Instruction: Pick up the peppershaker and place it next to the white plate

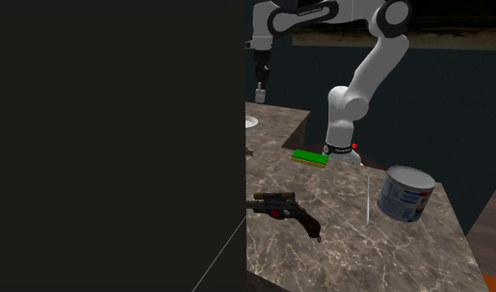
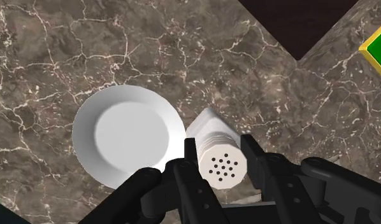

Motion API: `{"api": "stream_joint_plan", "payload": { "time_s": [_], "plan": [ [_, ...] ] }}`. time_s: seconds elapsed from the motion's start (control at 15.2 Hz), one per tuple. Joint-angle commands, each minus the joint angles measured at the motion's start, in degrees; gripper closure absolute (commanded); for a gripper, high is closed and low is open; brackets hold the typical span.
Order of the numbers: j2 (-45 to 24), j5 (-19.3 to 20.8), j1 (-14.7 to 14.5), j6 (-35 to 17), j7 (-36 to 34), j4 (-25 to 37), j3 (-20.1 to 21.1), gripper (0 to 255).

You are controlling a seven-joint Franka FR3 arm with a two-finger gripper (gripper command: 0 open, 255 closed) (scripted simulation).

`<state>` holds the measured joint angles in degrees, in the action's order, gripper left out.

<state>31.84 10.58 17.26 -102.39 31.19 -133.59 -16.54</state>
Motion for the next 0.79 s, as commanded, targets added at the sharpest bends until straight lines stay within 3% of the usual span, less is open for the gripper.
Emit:
{"api": "stream_joint_plan", "payload": {
  "time_s": [0.0, 0.53, 0.73],
  "plan": [
    [-0.7, 1.1, 1.0, -0.4, 3.0, 0.7, -2.4, 255],
    [-7.5, 3.0, 3.6, -1.7, 15.2, 7.8, -12.4, 255],
    [-7.7, 3.2, 3.7, -4.0, 15.1, 5.6, -12.7, 255]
  ]
}}
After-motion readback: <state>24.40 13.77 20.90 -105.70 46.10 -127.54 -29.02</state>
